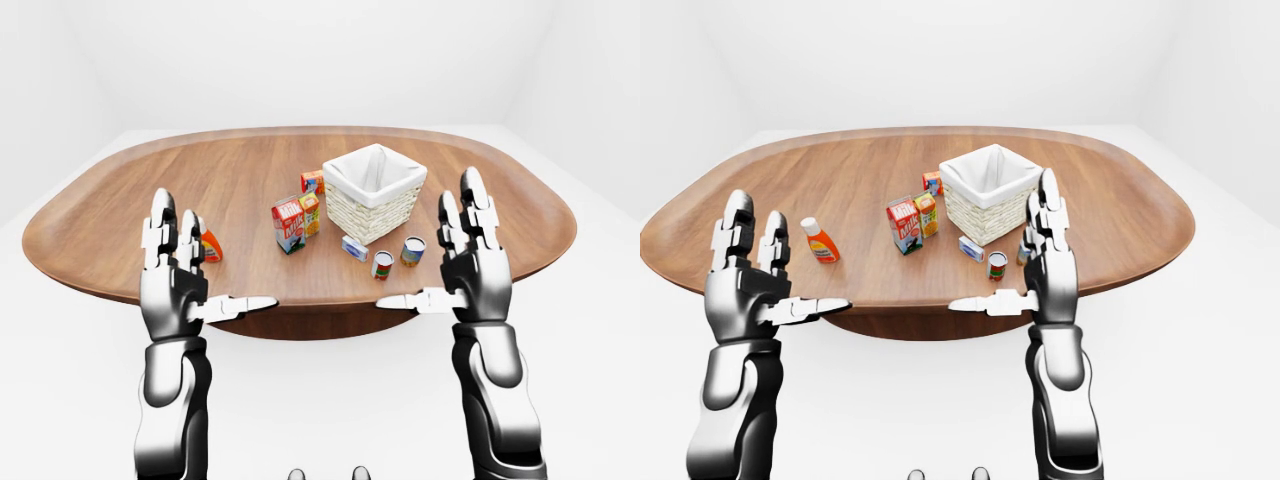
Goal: Pick up the orange juice, and put it in the basket.
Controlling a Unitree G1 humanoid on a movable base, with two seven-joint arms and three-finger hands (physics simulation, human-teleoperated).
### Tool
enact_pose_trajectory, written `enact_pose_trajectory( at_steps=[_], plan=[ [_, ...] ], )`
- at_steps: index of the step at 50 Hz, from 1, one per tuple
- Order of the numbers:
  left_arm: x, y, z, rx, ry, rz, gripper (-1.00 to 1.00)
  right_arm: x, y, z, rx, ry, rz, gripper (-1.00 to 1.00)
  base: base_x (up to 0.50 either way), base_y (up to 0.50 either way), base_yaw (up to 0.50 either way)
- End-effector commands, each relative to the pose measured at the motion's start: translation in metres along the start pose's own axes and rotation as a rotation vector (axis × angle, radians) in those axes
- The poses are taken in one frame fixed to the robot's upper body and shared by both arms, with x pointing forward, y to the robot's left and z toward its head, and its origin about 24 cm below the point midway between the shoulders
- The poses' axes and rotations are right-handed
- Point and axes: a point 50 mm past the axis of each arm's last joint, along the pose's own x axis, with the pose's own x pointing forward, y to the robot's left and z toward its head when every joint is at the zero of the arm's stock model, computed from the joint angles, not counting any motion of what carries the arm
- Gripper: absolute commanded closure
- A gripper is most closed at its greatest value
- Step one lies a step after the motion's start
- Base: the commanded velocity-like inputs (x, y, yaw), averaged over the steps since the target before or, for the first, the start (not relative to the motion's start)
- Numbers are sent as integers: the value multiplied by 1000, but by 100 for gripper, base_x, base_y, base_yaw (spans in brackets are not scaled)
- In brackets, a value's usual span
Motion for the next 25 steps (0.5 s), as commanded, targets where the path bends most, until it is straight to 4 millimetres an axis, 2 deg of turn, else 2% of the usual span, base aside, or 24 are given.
enact_pose_trajectory(
  at_steps=[1,17,25],
  plan=[
    [0,0,1,2,-2,-2,-100,0,1,11,-2,-49,3,-100,0,0,0],
    [0,0,0,-7,1,2,-100,-1,-1,11,1,-45,-5,-100,0,0,0],
    [-1,0,0,-4,1,-5,-100,-1,0,10,-3,-41,-1,-100,42,0,0]
  ],
)
